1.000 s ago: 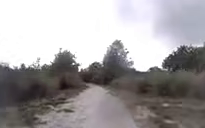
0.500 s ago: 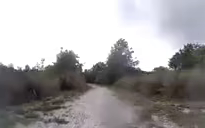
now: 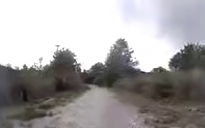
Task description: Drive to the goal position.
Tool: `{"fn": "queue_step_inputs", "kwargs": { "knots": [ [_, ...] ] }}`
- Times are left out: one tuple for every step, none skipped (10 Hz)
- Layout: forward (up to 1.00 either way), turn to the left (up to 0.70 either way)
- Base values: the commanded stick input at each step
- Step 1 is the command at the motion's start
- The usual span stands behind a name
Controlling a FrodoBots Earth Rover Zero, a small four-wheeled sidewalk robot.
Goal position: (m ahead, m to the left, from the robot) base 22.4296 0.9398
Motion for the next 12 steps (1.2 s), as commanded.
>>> {"fn": "queue_step_inputs", "kwargs": {
  "knots": [
    [0.85,0.00],
    [0.85,0.00],
    [0.85,0.00],
    [0.85,0.00],
    [0.85,0.00],
    [0.85,0.10],
    [0.85,0.23],
    [0.85,0.29],
    [0.85,0.34],
    [0.85,0.34],
    [0.85,0.17],
    [0.85,0.00]
  ]
}}
